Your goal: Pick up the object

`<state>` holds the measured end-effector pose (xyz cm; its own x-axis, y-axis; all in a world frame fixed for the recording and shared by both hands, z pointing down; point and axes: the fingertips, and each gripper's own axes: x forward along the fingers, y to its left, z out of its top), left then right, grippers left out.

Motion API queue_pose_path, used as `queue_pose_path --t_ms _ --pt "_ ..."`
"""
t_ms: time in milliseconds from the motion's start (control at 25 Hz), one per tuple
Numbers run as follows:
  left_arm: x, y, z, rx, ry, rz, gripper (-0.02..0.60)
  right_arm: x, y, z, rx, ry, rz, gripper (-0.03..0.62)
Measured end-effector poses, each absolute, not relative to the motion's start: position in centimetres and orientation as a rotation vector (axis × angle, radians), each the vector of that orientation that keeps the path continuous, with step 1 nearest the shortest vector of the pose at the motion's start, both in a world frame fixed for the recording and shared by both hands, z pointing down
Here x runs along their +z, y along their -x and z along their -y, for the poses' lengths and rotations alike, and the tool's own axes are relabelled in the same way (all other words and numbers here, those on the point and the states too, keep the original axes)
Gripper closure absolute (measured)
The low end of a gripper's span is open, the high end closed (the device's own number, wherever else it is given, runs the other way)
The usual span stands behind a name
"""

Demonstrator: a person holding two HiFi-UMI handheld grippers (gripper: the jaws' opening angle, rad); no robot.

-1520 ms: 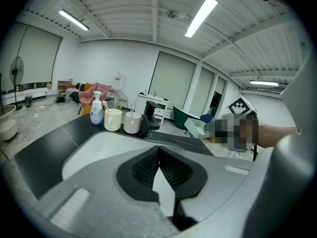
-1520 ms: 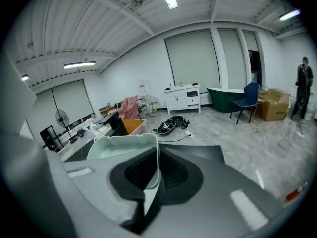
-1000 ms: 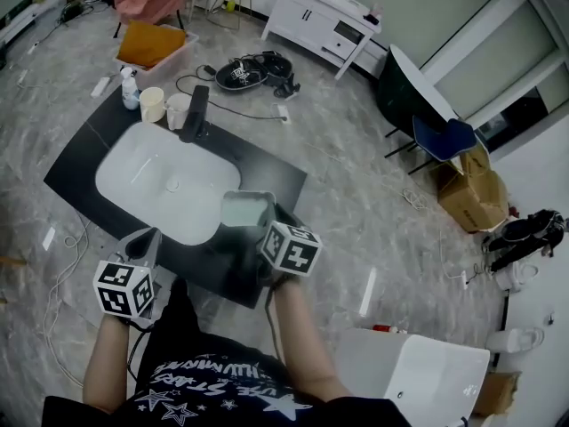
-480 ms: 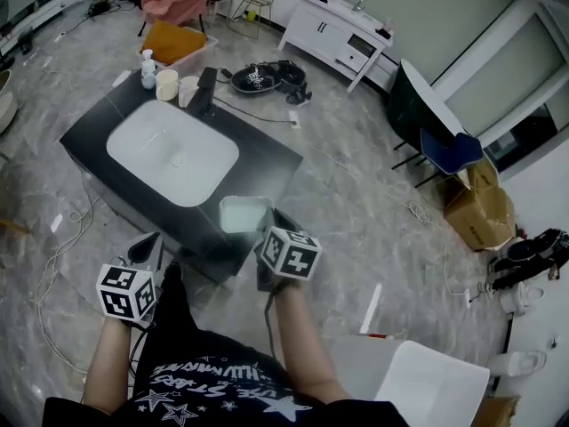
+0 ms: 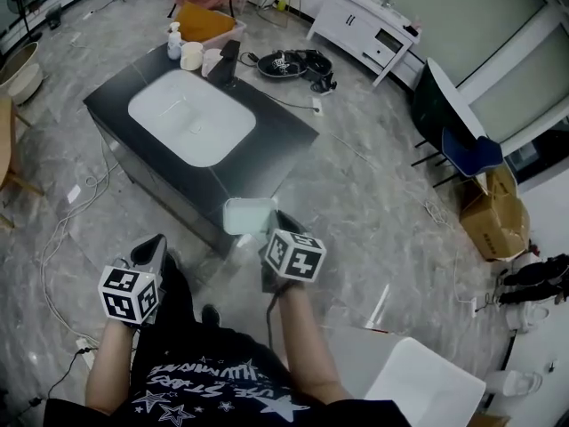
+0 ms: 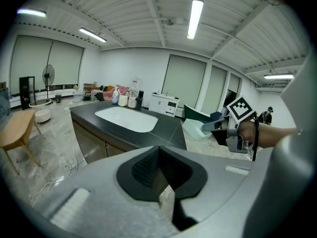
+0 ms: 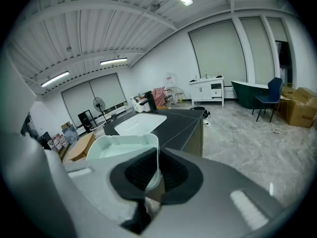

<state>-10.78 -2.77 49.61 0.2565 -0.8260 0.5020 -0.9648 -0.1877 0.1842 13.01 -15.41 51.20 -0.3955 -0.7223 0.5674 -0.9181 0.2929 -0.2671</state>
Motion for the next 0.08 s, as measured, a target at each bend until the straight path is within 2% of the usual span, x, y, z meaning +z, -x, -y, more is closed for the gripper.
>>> queue_pose_path --t_ms 80 --pt "49.77 10.66 1.75 0.401 -2.063 1.631 0.572 51.53 -13.27 14.56 0.806 -1.473 2.23 0.577"
